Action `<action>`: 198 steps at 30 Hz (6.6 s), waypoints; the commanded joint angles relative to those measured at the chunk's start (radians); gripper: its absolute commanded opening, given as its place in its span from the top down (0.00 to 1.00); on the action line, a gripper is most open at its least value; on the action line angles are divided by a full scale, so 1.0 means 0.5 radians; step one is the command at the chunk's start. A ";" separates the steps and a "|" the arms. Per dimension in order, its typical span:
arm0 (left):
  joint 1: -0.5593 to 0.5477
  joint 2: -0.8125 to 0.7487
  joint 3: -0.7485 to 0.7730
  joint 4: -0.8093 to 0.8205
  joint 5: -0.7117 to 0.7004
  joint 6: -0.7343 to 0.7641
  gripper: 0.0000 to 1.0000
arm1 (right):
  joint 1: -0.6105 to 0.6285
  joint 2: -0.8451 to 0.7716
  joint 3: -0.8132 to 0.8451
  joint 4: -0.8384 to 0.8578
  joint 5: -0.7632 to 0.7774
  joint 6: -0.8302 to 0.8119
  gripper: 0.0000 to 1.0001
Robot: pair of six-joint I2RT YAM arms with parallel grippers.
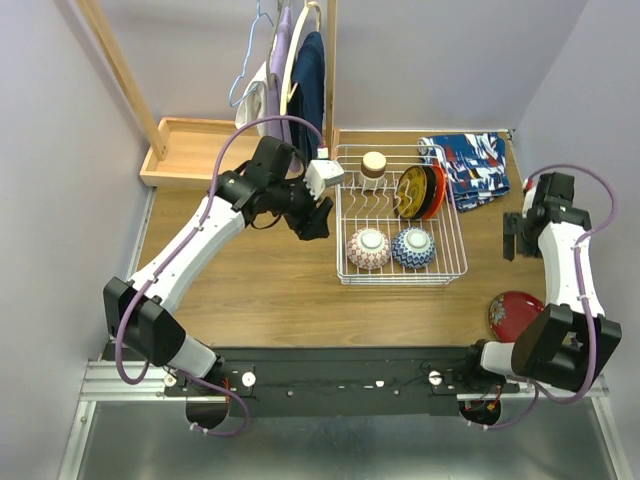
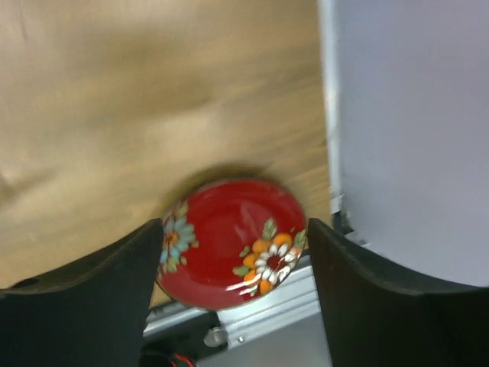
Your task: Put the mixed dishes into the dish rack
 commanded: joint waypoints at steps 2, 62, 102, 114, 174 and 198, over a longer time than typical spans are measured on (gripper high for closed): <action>-0.129 0.041 0.077 -0.173 0.043 0.081 0.35 | -0.093 -0.224 -0.403 -0.153 -0.354 -0.478 0.48; -0.206 0.216 -0.104 -0.244 -0.089 0.210 0.33 | -0.463 1.038 0.430 -0.354 -1.197 -1.293 0.10; -0.255 0.271 -0.166 -0.268 -0.202 0.283 0.33 | -0.476 1.579 0.559 -0.932 -0.884 -2.129 0.99; -0.249 0.186 -0.276 -0.063 -0.603 0.151 0.35 | -0.412 1.230 1.406 -0.794 -0.872 -1.194 1.00; -0.028 -0.373 -0.279 0.078 -0.497 -0.152 0.42 | 1.656 1.079 1.817 -0.551 1.306 1.586 0.99; 0.269 -0.628 -0.568 0.124 -0.337 -0.257 0.41 | 1.678 1.456 1.765 -0.613 1.205 1.657 0.99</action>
